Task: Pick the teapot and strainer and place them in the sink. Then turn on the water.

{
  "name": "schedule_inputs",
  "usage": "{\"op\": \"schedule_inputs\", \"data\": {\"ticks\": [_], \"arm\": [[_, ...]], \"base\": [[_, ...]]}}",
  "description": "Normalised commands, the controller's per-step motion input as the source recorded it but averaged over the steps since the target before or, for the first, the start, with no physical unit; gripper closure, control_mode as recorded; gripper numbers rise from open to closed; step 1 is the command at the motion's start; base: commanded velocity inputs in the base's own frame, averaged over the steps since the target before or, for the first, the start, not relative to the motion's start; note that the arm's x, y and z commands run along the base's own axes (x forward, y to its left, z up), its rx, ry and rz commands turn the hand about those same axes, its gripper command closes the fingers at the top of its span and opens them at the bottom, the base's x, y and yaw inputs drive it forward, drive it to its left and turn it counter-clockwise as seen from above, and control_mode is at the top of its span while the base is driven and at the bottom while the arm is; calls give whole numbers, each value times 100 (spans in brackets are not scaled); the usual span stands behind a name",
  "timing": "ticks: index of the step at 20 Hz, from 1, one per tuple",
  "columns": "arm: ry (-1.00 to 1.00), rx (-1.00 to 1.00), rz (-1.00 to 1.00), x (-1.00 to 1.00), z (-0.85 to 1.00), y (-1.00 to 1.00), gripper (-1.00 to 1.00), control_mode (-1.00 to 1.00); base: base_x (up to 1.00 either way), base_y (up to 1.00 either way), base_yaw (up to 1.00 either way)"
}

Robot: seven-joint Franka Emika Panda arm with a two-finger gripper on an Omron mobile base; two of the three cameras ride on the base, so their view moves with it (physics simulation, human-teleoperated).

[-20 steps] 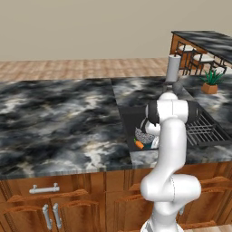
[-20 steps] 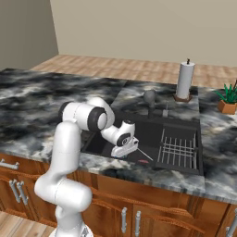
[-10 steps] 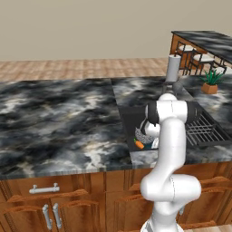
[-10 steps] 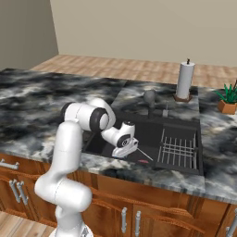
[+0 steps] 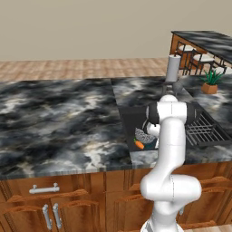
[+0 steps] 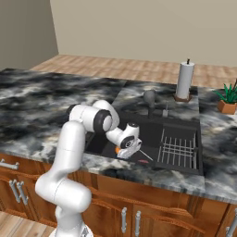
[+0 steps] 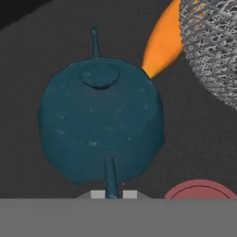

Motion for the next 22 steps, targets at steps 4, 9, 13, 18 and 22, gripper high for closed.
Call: {"op": "schedule_inputs", "data": {"ticks": [4, 9, 13, 18, 22], "arm": [[-6, 1, 6, 11, -16, -1, 100, -100], [-4, 0, 6, 1, -20, 0, 100, -100], [0, 0, 1, 0, 0, 0, 100, -100], [0, 0, 0, 0, 0, 0, 100, -100], [0, 0, 0, 0, 0, 0, -100, -100]], "base": [[0, 0, 0], [0, 0, 0], [0, 0, 0], [0, 0, 0], [0, 0, 0]]}}
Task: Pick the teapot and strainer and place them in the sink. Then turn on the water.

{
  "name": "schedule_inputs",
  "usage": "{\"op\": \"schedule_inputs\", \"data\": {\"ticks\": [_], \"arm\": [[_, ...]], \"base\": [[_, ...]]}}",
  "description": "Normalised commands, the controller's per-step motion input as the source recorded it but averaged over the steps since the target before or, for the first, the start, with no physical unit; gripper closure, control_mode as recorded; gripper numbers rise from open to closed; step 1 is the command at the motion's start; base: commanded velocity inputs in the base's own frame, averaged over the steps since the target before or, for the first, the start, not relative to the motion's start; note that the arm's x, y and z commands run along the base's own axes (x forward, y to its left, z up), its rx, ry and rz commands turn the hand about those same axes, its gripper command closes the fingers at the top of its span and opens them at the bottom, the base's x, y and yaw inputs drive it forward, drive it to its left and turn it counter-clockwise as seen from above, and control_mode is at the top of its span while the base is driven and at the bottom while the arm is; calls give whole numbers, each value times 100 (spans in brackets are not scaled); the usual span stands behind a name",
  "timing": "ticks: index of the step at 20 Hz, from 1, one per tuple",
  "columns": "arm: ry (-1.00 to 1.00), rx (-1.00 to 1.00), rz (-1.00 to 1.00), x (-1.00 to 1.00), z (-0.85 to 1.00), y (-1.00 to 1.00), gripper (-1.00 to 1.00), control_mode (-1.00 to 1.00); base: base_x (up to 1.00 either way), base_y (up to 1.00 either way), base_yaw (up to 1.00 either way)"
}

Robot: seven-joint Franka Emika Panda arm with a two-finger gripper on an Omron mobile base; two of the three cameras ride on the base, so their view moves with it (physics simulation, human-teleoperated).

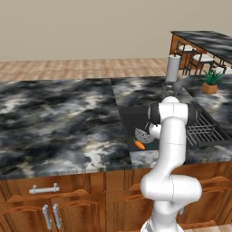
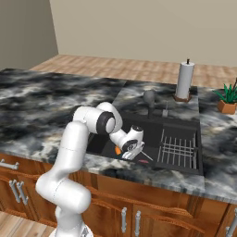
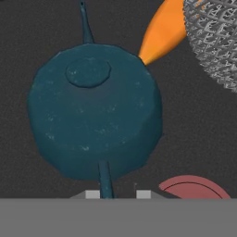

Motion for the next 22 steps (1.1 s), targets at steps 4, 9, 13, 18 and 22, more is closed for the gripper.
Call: {"op": "schedule_inputs", "data": {"ticks": [4, 9, 13, 18, 22], "arm": [[0, 0, 0, 0, 0, 0, -100, -100], [0, 0, 0, 0, 0, 0, -100, -100], [0, 0, 0, 0, 35, 0, -100, -100], [0, 0, 0, 0, 49, 0, -100, -100], [0, 0, 0, 0, 43, 0, -100, -100]], "base": [[0, 0, 0], [0, 0, 0], [0, 0, 0], [0, 0, 0], [0, 0, 0]]}}
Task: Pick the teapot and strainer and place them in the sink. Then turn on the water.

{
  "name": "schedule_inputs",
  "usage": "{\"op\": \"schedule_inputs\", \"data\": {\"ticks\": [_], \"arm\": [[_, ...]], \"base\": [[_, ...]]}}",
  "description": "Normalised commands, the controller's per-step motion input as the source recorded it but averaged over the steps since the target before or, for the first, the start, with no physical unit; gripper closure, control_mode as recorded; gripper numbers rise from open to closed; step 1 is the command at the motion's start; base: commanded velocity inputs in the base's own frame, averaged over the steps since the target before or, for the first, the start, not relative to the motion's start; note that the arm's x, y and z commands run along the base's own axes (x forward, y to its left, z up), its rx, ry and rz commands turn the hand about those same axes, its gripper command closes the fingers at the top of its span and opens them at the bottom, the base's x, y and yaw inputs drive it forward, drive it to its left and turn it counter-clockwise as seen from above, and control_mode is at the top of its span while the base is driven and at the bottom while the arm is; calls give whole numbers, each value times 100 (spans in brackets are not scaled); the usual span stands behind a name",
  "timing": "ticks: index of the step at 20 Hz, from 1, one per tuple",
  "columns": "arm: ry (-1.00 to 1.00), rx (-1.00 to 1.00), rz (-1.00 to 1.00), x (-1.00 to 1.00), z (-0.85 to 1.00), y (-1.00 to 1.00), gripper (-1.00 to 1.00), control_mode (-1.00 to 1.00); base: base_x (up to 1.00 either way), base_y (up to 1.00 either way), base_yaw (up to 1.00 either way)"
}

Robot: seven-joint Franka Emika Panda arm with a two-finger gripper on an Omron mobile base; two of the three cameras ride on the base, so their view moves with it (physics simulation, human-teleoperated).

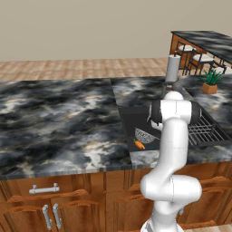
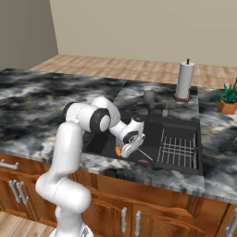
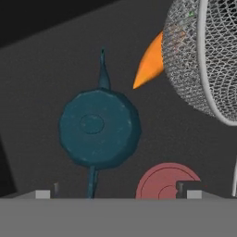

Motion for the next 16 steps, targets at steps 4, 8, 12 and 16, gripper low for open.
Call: {"op": "schedule_inputs", "data": {"ticks": [4, 8, 12, 16], "arm": [[3, 0, 0, 0, 21, 6, -100, -100], [0, 0, 0, 1, 25, 16, -100, -100], [0, 0, 0, 0, 23, 16, -100, -100], [0, 0, 0, 0, 29, 19, -100, -100]], "base": [[0, 0, 0], [0, 0, 0], [0, 0, 0], [0, 0, 0]]}}
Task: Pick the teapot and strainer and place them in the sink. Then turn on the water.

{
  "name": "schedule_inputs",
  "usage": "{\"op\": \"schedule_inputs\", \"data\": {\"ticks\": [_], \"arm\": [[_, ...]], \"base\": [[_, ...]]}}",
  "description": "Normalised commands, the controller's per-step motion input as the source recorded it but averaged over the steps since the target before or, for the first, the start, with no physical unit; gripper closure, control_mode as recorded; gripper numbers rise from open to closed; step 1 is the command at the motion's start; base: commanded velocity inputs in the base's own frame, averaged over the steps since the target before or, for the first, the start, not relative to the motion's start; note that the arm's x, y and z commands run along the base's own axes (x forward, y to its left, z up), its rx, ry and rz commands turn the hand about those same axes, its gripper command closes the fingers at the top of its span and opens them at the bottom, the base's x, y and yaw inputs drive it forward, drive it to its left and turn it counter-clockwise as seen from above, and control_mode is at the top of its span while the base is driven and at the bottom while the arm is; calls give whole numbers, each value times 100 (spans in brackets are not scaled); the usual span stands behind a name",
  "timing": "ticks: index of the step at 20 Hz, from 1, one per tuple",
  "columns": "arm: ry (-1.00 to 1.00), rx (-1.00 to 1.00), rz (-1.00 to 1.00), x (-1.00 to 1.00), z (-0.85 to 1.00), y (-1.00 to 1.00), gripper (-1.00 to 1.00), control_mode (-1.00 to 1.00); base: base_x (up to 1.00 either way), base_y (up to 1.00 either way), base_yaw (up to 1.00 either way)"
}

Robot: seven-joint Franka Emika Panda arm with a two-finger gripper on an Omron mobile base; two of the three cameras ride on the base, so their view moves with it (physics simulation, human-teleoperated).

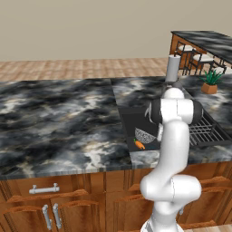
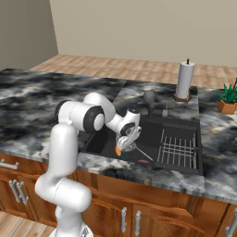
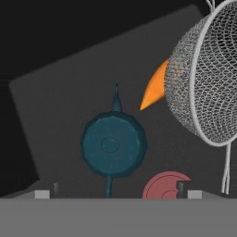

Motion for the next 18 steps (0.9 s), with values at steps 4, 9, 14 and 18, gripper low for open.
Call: {"op": "schedule_inputs", "data": {"ticks": [4, 9, 14, 18], "arm": [[0, -1, -1, 0, 39, 21, -100, -100], [0, -1, -3, 0, 41, 24, -100, -100], [0, -1, -10, -7, 37, 20, -100, -100], [0, 0, -14, -6, 28, 23, -100, -100]], "base": [[0, 0, 0], [0, 0, 0], [0, 0, 0], [0, 0, 0]]}}
